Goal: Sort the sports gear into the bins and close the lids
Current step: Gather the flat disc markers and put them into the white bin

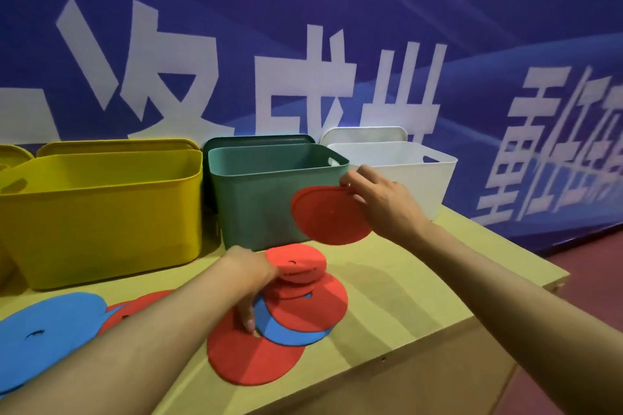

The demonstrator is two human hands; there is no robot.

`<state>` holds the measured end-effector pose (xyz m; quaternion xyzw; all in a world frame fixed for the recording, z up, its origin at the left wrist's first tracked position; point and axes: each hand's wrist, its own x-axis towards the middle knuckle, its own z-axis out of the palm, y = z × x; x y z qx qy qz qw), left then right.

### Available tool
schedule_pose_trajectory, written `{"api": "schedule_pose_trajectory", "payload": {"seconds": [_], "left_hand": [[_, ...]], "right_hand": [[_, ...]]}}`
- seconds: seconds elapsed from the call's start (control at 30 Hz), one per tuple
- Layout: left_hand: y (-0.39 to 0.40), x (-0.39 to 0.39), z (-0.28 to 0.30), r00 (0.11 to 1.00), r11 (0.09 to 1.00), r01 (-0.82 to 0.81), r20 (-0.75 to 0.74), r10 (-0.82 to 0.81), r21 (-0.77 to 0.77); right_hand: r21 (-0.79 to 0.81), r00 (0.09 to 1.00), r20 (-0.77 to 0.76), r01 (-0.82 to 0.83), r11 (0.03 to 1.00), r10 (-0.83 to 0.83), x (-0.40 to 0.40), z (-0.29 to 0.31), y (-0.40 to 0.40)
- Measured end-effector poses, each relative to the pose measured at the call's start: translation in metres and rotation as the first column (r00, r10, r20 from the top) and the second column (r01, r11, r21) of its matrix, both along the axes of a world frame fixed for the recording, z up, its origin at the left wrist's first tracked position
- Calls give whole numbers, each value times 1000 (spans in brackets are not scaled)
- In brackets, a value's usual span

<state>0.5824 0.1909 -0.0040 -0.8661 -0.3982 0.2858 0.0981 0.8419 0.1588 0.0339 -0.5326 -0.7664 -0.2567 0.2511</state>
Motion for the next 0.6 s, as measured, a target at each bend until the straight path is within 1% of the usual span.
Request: {"api": "schedule_pose_trajectory", "payload": {"seconds": [0.1,0.17,0.23,0.3,0.4,0.47,0.53,0.57,0.6], "left_hand": [[9,7,-1,996,999,51,68,-50,-19],[15,11,-4,997,997,61,51,-59,-38],[20,12,-7,997,998,63,35,-62,-23],[24,12,-11,997,998,69,25,-69,2],[27,12,-14,999,999,49,18,-49,-7],[28,13,-15,999,999,44,-1,-44,-17],[29,14,-16,999,999,43,1,-43,-27],[30,15,-18,999,999,38,3,-38,-35],[30,15,-18,999,999,37,3,-36,-38]], "right_hand": [[46,1000,17,18,999,-19,18,17,1],[84,1000,0,17,996,-17,28,29,6],[125,999,-32,24,992,-20,38,43,12],[178,990,-136,59,982,-35,47,57,23],[214,928,-363,172,961,-85,63,73,49],[194,872,-464,268,944,-152,77,78,75],[125,809,-534,363,923,-246,91,79,99],[45,767,-560,406,913,-313,97,80,107],[-71,727,-557,441,895,-402,102,78,114]]}}
